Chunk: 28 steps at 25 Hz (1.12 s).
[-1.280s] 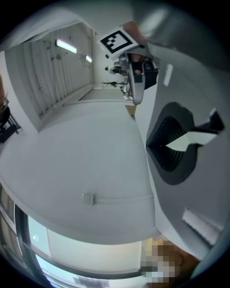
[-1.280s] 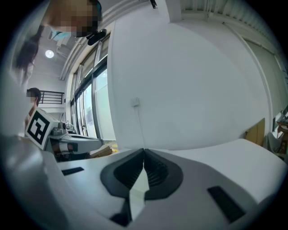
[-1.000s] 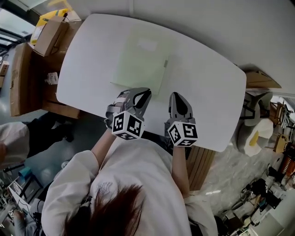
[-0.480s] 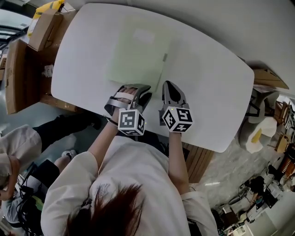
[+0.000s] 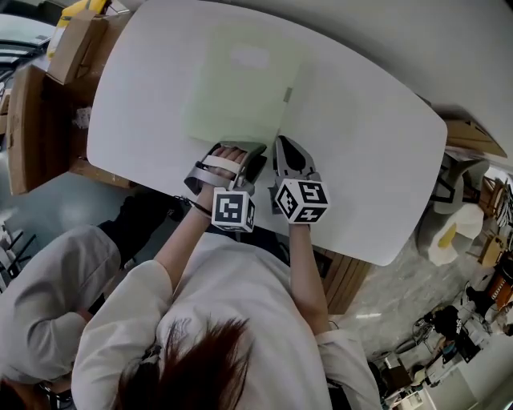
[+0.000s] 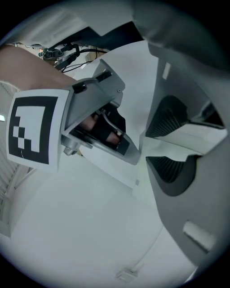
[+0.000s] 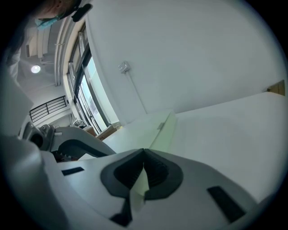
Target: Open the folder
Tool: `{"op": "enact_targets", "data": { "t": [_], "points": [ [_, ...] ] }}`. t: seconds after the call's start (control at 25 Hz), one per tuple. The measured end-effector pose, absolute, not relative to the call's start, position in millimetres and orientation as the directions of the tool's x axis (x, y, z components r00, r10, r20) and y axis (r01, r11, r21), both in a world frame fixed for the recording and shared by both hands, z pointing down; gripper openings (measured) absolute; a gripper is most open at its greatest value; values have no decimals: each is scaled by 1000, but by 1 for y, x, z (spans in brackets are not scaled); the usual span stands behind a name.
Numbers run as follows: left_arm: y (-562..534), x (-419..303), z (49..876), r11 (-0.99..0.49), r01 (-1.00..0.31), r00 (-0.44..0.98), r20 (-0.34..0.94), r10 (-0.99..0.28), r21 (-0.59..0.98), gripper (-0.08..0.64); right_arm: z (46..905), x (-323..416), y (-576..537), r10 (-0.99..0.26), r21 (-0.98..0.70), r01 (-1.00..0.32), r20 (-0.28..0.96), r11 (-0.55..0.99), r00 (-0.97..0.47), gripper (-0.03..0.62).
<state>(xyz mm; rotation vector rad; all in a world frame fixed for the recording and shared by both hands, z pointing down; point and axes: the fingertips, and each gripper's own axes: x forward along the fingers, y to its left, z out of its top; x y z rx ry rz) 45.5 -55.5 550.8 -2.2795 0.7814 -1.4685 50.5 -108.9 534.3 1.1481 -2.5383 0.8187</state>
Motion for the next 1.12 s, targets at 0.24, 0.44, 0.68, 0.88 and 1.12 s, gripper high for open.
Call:
{"op": "enact_targets", "data": {
  "t": [0.24, 0.44, 0.68, 0.88, 1.12],
  "points": [
    [-53, 47, 560, -809, -216, 298, 753, -587, -546, 137, 541, 54, -107, -612, -411, -750, 435, 518, -661, 8],
    [-56, 45, 557, -809, -258, 305, 751, -586, -527, 146, 543, 55, -104, -606, -414, -748, 439, 519, -663, 8],
    [-58, 39, 550, -809, -289, 309, 751, -584, -511, 161, 542, 50, -104, -596, -406, -741, 440, 536, -672, 8],
    [-59, 34, 544, -791, -306, 304, 733, -608, -529, 166, 543, 47, -104, -587, -375, -737, 446, 562, -675, 8],
    [-58, 36, 542, -771, -283, 284, 718, -635, -570, 169, 544, 47, -103, -594, -341, -746, 455, 572, -663, 8]
  ]
}}
